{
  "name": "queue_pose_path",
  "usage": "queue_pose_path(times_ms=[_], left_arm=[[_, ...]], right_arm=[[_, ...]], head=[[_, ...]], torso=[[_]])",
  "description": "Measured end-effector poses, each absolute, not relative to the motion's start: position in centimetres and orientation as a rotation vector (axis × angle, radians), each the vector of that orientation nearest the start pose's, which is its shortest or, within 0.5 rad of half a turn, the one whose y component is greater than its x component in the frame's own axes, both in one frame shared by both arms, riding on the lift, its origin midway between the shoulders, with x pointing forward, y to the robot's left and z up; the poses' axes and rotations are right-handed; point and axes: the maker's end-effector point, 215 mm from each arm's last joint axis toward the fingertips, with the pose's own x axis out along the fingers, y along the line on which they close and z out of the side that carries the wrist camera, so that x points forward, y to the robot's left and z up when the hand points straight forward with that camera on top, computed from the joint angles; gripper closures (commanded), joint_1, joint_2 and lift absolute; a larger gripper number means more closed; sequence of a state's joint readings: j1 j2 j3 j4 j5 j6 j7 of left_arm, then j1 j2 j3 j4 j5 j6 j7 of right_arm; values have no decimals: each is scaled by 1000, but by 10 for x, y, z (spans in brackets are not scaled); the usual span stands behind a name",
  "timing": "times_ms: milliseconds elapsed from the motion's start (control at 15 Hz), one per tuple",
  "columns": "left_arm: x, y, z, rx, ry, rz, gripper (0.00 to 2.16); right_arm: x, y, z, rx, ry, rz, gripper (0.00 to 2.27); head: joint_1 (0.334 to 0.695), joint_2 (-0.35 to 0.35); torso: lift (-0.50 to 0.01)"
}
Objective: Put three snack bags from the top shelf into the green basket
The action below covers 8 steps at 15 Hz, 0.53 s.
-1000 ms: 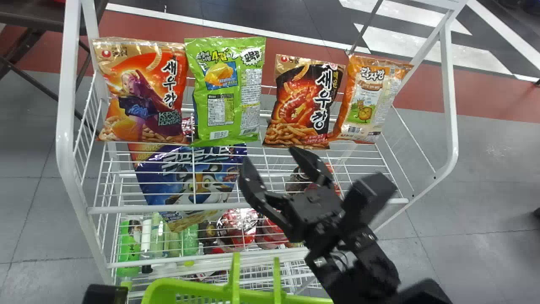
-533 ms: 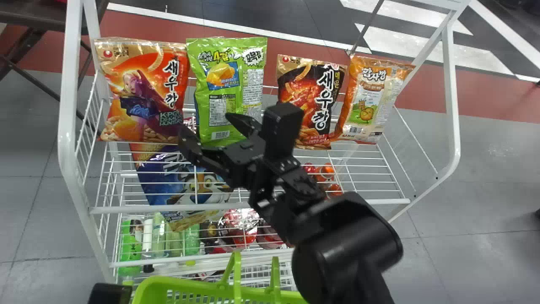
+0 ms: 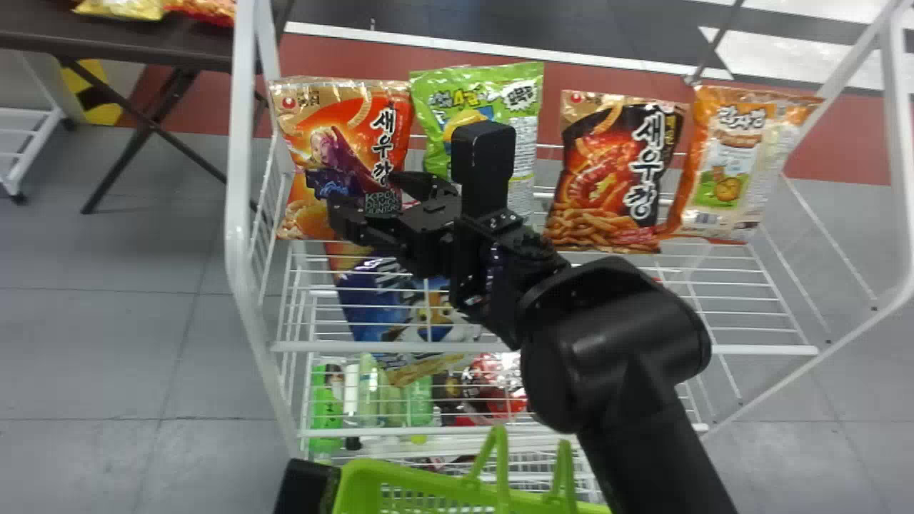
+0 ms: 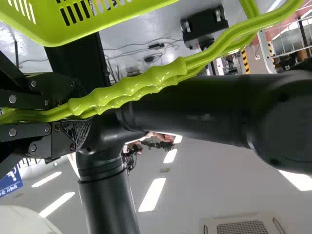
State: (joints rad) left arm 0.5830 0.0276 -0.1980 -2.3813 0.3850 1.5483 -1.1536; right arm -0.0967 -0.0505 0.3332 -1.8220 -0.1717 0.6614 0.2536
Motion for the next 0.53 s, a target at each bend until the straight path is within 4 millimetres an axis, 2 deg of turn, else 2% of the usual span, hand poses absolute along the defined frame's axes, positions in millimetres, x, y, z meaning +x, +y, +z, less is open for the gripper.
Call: queue_pose_path(times_ms=[67,200,333,533], left_arm=[[98,-71,-319,-1000,1096,-1486,1396],[98,-71,-319,-1001,1098,-1485,1396],[98,-71,-319,-1001,1098,-1485,1396],[99,-72,-317,-997,1093,-1491,1396]], right_arm=[[543,22,-350,58,375,654,1953],[538,26,-356,54,427,661,2246],[528,24,-351,53,442,660,2246],[512,18,-332,57,426,656,2246]], head=[[695,-94],[695,-85],[695,-87],[695,-97]], torso=[[-45],[-45],[-45],[-45]])
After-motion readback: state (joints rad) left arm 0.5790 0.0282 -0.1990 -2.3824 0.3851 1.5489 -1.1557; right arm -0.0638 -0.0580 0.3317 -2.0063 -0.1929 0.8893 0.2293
